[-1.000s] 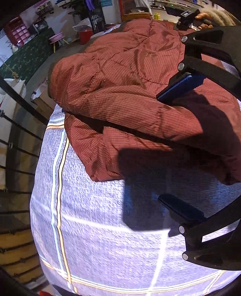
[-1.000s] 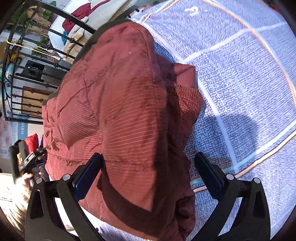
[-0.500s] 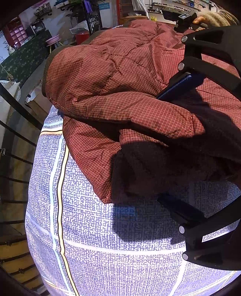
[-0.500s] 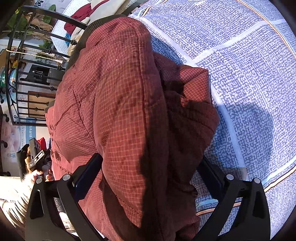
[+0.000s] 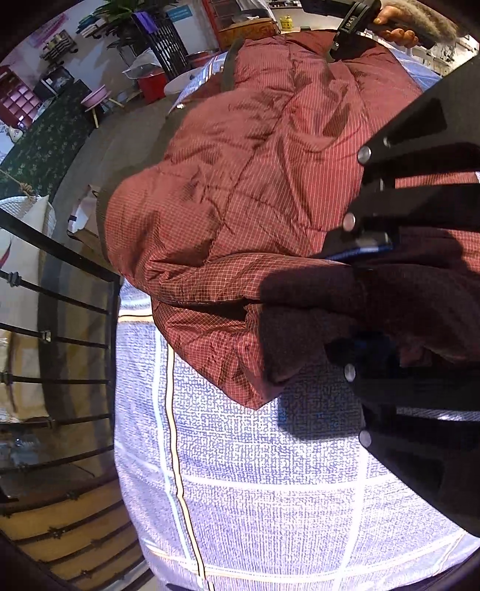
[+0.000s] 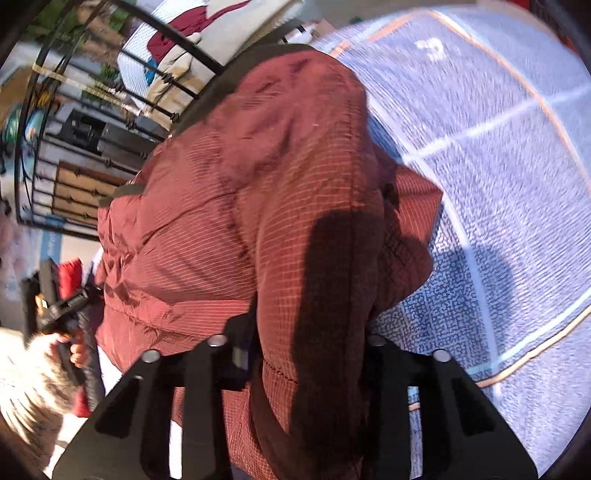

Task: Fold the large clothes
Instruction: 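Grasp the jacket bundle edge with the left gripper while the right gripper grasps beside it, then lift and fold the gripped jacket half over the rest with both grippers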

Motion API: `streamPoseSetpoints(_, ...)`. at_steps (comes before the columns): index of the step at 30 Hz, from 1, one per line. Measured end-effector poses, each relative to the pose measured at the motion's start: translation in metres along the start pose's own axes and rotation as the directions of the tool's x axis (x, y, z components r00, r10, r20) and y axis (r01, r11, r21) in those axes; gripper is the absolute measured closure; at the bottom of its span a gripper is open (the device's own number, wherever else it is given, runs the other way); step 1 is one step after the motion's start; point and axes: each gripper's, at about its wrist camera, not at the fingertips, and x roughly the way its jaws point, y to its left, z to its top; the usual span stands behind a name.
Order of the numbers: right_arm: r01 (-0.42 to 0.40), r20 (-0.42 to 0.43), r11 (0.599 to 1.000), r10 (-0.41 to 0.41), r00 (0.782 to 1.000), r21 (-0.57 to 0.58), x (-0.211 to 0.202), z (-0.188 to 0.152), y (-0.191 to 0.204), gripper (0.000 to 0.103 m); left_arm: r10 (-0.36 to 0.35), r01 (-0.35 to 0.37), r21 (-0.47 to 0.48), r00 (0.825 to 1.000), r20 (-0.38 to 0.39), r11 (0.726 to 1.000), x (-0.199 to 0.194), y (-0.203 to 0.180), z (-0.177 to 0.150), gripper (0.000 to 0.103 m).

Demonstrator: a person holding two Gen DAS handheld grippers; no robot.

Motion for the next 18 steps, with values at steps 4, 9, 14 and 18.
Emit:
streamPoseSetpoints(4,0.054,0.06,0.998,-0.052,0.997,-0.045,-0.017,-0.008,0.025,0.079,-0.033,0.038,-0.07,0.997,0.07,0.997,-0.028,-0.006,-0.011,0.081)
streamPoseSetpoints(9,0.087,0.135,0.983,-0.065,0.989,-0.162,-0.044,-0.025,0.062,0.082,-0.035,0.039,-0.034,0.992,0.122,0.999,-0.061,-0.038,-0.031,0.082)
streamPoseSetpoints(14,0.11,0.202,0.966,-0.062,0.977,-0.235,-0.085,-0.04,0.078,0.083,-0.07,0.058,0.089,0.987,0.143,0.994,-0.084,-0.088,-0.038,0.082)
streamPoseSetpoints(18,0.122,0.259,0.976,-0.072,0.963,-0.181,-0.122,-0.048,0.058,0.083,-0.12,0.087,0.205,0.981,0.153,0.975,-0.091,-0.14,-0.029,0.082)
